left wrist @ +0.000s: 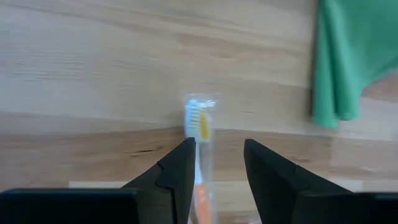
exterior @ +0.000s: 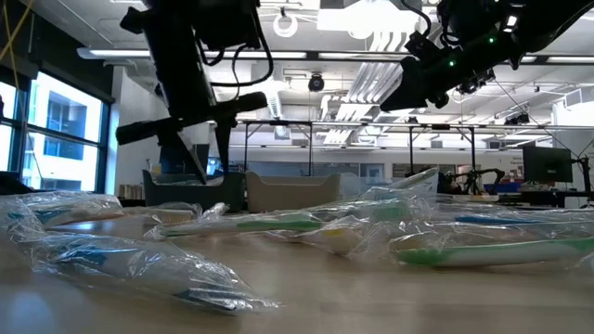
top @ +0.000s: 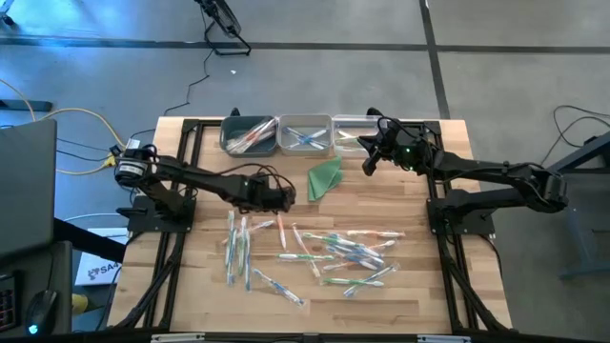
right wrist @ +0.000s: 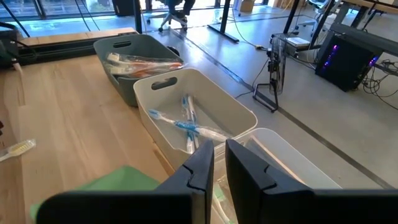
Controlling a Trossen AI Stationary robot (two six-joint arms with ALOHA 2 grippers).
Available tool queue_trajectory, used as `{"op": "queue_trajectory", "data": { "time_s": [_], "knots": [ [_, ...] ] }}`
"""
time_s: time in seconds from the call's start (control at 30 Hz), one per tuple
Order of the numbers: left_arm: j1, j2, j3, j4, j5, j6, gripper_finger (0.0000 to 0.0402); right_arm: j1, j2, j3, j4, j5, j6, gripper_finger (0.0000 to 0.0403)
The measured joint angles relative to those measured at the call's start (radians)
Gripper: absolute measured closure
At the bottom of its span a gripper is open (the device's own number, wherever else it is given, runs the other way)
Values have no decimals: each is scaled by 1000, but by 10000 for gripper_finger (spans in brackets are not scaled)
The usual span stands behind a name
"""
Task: Pick & Place Toothbrushes
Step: Put the orange toothbrush into the dark blue bin
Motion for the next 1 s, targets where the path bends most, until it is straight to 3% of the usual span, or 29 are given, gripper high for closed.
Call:
{"op": "queue_trajectory", "data": {
  "time_s": [0.4, 0.7, 1.0],
  "knots": [
    [132, 0, -11, 50, 133, 115, 268, 0, 0, 0, 0, 5, 0, 369],
    [136, 111, -9, 97, 272, 107, 268, -3, 0, 0, -3, 7, 0, 369],
    [135, 162, -6, 109, 304, 107, 268, -10, 0, 0, -13, 8, 0, 369]
  ]
}}
